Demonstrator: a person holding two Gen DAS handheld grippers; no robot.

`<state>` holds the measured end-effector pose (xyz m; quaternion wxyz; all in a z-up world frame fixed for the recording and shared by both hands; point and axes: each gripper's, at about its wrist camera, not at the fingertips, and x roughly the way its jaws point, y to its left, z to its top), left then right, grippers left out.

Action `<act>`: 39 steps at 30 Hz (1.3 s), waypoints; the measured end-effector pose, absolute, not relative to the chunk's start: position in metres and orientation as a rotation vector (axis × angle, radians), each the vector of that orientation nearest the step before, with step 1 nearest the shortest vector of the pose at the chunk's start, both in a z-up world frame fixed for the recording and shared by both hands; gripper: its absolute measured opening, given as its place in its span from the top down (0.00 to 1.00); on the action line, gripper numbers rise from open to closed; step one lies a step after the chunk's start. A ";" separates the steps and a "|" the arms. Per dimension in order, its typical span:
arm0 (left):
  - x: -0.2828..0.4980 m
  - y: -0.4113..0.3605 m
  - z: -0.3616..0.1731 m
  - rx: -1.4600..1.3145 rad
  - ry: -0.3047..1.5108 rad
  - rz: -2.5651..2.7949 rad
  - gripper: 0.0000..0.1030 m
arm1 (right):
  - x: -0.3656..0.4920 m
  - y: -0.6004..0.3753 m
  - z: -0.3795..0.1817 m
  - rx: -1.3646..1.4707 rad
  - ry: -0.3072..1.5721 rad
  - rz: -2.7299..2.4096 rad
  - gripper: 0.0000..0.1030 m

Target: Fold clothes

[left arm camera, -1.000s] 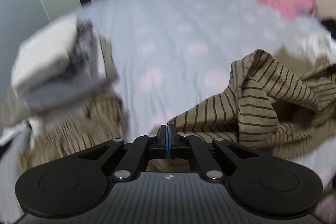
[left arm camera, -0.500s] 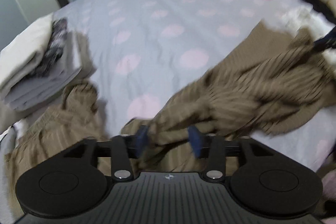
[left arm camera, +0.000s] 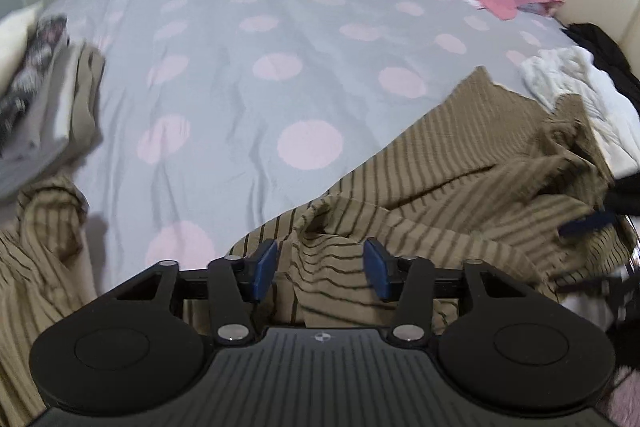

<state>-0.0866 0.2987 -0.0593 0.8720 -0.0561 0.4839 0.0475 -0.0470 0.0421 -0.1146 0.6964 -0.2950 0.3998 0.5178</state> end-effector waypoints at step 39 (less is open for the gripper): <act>-0.173 0.247 -0.042 0.225 1.027 0.121 0.55 | -0.021 0.009 -0.071 -0.650 0.762 1.023 0.64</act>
